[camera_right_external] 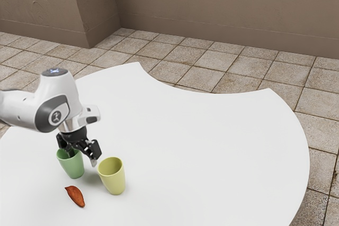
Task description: Place the left cup onto the right cup
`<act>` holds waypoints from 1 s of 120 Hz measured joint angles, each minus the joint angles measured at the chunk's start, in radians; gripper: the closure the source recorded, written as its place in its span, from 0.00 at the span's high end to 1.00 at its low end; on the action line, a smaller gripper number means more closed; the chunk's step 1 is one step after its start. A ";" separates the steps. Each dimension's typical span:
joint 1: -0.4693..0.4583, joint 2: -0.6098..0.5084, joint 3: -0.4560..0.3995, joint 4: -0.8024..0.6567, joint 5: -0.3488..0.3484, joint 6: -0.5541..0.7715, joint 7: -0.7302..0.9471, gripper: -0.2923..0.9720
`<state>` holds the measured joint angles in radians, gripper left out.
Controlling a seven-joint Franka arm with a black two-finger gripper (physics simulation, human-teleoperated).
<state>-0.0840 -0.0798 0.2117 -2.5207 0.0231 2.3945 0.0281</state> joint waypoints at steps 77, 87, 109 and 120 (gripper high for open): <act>0.001 -0.018 0.051 0.003 0.039 0.021 -0.008 0.17; 0.000 -0.055 0.051 0.003 0.040 0.008 -0.010 0.17; -0.001 -0.188 0.041 0.003 0.046 -0.074 -0.013 0.17; -0.003 -0.255 0.005 0.013 0.057 -0.140 -0.014 0.17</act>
<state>-0.0868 -0.3345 0.2163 -2.5073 0.0798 2.2547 0.0137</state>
